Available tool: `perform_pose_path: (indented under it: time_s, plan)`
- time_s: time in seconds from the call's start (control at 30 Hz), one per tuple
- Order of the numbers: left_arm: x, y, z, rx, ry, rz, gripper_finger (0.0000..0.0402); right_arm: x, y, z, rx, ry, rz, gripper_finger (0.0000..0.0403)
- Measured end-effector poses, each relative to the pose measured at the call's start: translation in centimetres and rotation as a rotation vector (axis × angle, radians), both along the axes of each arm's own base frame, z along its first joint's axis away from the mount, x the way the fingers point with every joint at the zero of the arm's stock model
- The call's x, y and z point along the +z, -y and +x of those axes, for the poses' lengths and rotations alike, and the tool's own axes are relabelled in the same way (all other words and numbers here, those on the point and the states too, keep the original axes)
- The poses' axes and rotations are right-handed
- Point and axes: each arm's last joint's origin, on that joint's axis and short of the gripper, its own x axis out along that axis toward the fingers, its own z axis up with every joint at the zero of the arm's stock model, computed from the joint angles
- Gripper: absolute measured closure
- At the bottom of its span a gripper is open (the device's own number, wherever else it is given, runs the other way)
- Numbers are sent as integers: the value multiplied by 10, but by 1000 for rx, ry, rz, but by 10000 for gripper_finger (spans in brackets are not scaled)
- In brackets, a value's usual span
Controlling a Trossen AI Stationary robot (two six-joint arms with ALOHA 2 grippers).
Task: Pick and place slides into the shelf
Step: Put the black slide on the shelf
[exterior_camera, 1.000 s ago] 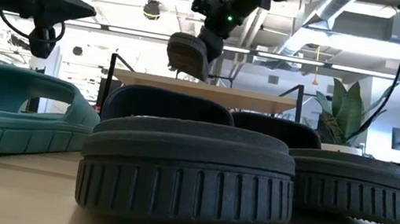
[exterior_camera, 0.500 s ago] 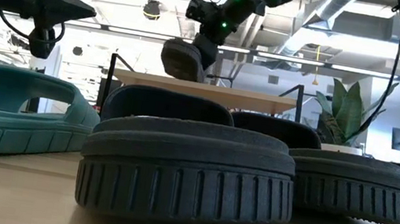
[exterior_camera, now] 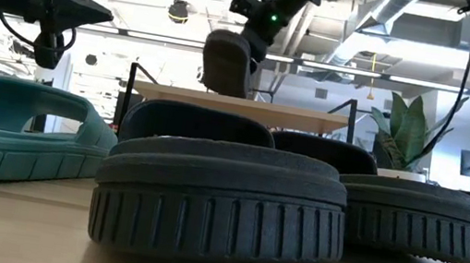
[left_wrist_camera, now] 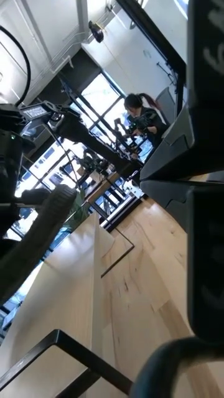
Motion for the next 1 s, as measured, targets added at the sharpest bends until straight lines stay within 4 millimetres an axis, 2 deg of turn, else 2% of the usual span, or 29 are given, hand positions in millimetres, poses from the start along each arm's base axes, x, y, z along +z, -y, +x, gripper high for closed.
perform_pose_path:
  time_s: [0.73,1.0]
  plan:
    - [-1,0,0,5,-9,-2,401,0,12,-5,30,21,47,402]
    - [-1,-1,0,27,-4,-18,401,5,13,-1,34,85,20,400]
